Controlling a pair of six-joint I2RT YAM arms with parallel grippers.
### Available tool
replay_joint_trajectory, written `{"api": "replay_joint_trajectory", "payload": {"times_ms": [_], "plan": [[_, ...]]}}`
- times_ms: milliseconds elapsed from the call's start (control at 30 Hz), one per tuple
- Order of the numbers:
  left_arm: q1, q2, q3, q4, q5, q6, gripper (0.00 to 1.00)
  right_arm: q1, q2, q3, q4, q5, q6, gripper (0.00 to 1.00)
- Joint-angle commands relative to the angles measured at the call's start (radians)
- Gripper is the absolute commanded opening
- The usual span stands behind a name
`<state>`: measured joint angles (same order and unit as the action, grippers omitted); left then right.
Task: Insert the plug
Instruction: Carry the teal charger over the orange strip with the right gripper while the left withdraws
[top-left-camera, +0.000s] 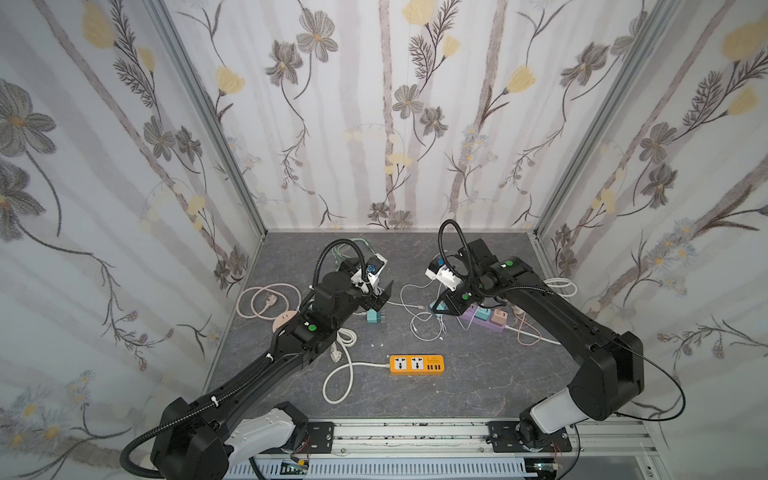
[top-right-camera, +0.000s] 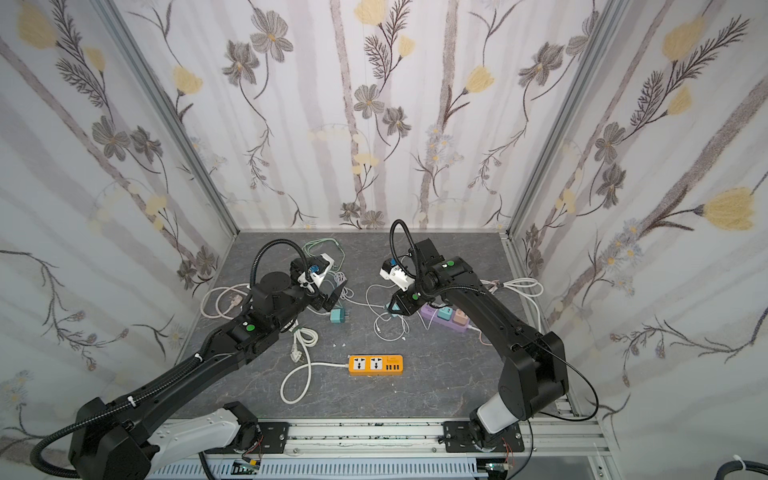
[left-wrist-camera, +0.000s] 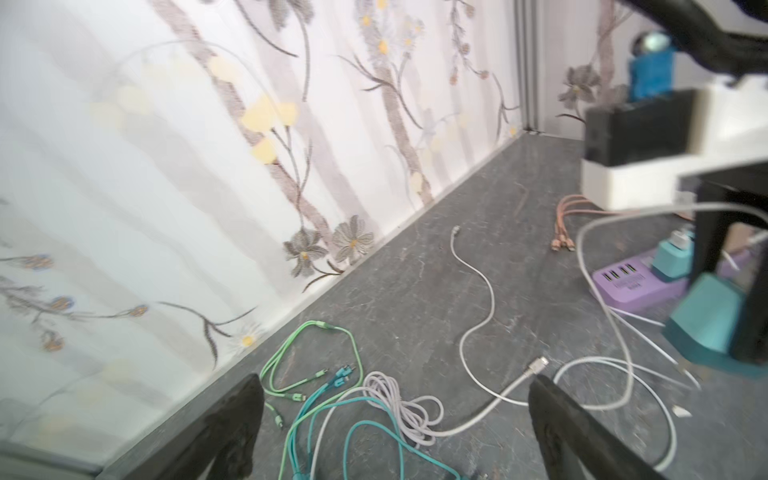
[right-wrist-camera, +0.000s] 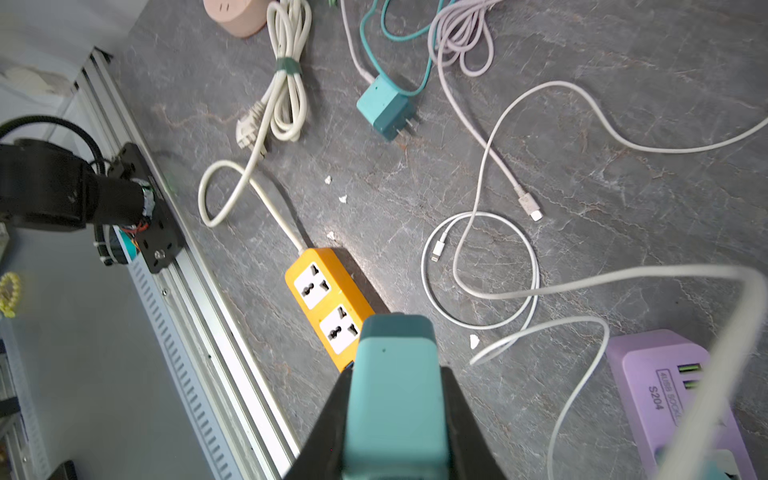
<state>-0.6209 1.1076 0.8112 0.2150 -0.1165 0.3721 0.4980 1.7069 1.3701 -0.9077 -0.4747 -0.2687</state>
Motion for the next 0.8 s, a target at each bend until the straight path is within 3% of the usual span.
{"api": "replay_joint_trajectory", "payload": {"times_ms": [0, 333, 767], "plan": [[0.009, 0.007, -0.009, 0.141, -0.217, -0.101, 1.00, 0.022, 0.006, 0.001, -0.060, -0.021, -0.179, 0.00], [0.051, 0.036, -0.009, 0.187, -0.385, -0.217, 1.00, 0.096, 0.024, -0.017, -0.109, 0.111, -0.296, 0.00], [0.061, 0.058, 0.007, 0.157, -0.374, -0.226, 1.00, 0.199, 0.106, -0.037, -0.110, 0.141, -0.389, 0.00]]}}
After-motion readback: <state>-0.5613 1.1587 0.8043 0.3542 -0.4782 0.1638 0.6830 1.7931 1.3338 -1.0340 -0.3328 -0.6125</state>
